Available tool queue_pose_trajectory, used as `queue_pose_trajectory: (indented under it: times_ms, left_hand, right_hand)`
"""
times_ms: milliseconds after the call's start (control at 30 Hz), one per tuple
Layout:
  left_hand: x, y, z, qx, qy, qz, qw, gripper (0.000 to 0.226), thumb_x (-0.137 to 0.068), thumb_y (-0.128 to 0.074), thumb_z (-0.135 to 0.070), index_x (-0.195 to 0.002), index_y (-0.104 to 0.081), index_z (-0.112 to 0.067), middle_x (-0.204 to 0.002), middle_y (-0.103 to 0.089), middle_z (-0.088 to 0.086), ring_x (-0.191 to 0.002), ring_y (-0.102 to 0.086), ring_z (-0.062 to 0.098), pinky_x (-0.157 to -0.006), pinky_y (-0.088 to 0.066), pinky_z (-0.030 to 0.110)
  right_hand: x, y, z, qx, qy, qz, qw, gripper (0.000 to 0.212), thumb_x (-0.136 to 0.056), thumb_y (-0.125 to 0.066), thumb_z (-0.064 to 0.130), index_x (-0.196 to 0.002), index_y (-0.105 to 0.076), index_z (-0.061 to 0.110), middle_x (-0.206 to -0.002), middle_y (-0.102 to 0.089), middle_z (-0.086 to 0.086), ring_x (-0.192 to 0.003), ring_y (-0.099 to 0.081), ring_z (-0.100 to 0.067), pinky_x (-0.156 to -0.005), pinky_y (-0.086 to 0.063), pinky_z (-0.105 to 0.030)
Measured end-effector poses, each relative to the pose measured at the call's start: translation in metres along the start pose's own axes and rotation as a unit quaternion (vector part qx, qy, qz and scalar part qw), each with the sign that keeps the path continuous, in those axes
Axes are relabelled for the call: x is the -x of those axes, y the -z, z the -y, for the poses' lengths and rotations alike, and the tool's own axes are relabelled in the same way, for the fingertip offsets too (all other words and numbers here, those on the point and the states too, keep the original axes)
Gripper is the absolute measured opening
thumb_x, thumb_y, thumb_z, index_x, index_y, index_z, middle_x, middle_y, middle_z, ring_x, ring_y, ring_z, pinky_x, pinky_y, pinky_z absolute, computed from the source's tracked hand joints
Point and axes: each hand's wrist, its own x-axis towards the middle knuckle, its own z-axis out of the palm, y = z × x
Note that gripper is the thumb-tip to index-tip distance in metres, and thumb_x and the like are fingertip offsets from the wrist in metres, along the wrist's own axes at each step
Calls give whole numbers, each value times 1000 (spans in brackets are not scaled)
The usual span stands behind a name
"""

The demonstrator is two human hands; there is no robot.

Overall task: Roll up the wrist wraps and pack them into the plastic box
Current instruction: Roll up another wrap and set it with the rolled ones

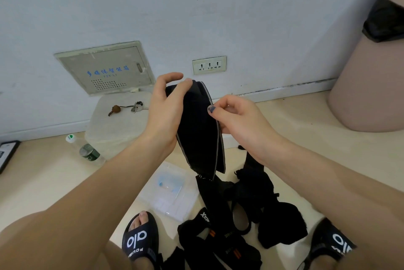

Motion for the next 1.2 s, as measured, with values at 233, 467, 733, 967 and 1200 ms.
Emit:
queue_pose_trajectory:
  times_ms: [233,467,733,967,1200]
  left_hand:
    - [-2,1,4,-33,-15,3,999,18,-86,-79,-26,-100,-68,-25,-99,-71,2,-87,-69,22,-79,-60,45]
    - [0,-3,5,-54,-23,-12,998,17,-88,-75,-29,-102,-66,-25,-98,-69,2,-86,-68,19,-77,-58,39]
    - [21,-9,16,-109,-74,57,990,25,-106,-47,-25,-124,-56,-39,-107,-69,-2,-93,-67,10,-84,-56,32]
    - [13,-7,12,-132,-103,39,985,21,-105,-48,-21,-117,-57,-35,-108,-67,3,-97,-67,24,-85,-56,45]
    - [17,-9,20,-95,-12,104,990,26,-104,-50,-23,-127,-53,-36,-79,-64,-15,-68,-61,1,-63,-47,19]
  right_hand:
    - [0,-1,2,-26,-8,11,1000,10,-98,-65,19,-106,-59,19,-99,-75,-17,-80,-65,-25,-92,-58,-48]
    - [1,-10,-1,2,2,29,1000,31,-103,-58,32,-96,-61,2,-88,-69,-26,-74,-62,-29,-91,-53,-62]
    - [-6,-2,1,-85,-22,-43,995,33,-104,-56,32,-105,-68,1,-110,-69,-28,-99,-71,-38,-99,-52,-63]
    - [-5,-7,-5,-66,-53,9,996,41,-103,-55,41,-111,-63,1,-109,-73,-20,-105,-72,-33,-103,-52,-57]
    - [-12,2,-4,-117,-71,-58,989,30,-104,-55,30,-110,-70,5,-111,-74,-21,-105,-73,-35,-99,-56,-54]
